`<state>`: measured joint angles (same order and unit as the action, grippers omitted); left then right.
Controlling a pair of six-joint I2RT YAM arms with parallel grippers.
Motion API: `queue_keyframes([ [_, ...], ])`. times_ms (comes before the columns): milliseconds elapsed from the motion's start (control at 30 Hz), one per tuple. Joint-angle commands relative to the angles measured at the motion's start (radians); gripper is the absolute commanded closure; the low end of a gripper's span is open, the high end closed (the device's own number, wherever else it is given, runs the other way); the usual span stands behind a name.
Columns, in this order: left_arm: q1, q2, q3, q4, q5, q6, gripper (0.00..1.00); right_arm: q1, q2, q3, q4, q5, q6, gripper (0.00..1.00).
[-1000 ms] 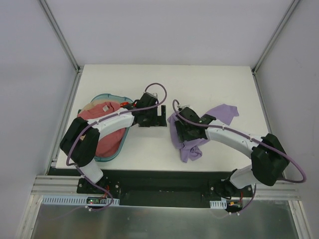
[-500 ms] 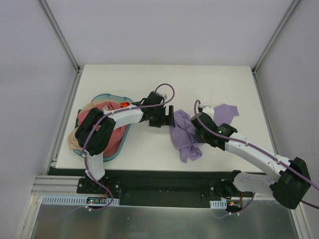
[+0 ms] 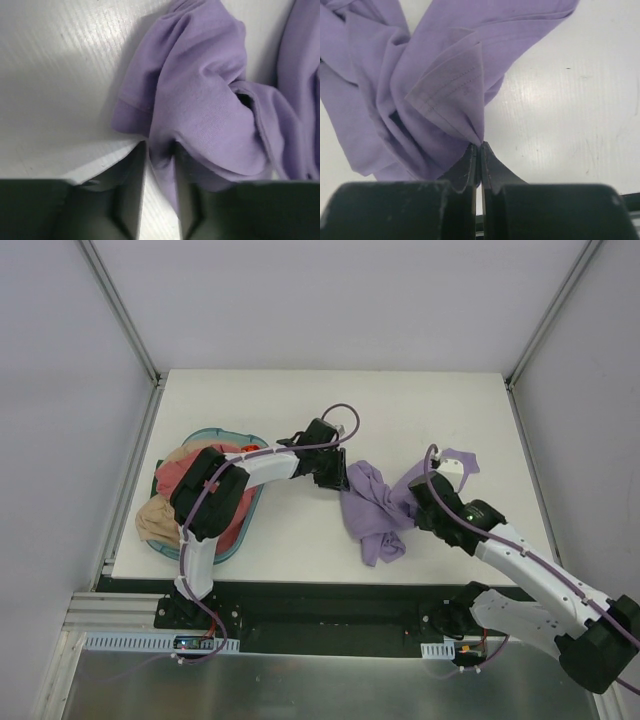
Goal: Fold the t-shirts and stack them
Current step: Flatten out the tshirt
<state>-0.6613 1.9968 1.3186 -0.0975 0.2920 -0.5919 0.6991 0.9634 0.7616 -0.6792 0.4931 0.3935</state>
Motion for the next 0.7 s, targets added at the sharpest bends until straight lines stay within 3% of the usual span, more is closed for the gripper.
queue_keyframes([
  [0,-0.006,0.016,0.047,0.012,0.045,0.012,0.94,-0.036,-0.054,0.018,-0.066,0.084,0.007,0.99],
  [33,-0.004,0.01,0.051,0.012,0.039,0.017,1.0,-0.045,-0.061,0.027,-0.071,0.088,-0.001,0.99],
  [233,-0.004,-0.179,0.025,-0.008,-0.071,0.09,1.0,-0.076,-0.12,0.158,-0.101,0.163,-0.067,0.99],
  [433,-0.004,-0.536,-0.036,-0.068,-0.24,0.176,1.0,-0.081,-0.18,0.407,-0.144,0.261,-0.203,0.99],
  [667,-0.012,-0.9,-0.035,-0.079,-0.281,0.219,1.0,-0.082,-0.213,0.764,-0.171,0.224,-0.283,0.99],
])
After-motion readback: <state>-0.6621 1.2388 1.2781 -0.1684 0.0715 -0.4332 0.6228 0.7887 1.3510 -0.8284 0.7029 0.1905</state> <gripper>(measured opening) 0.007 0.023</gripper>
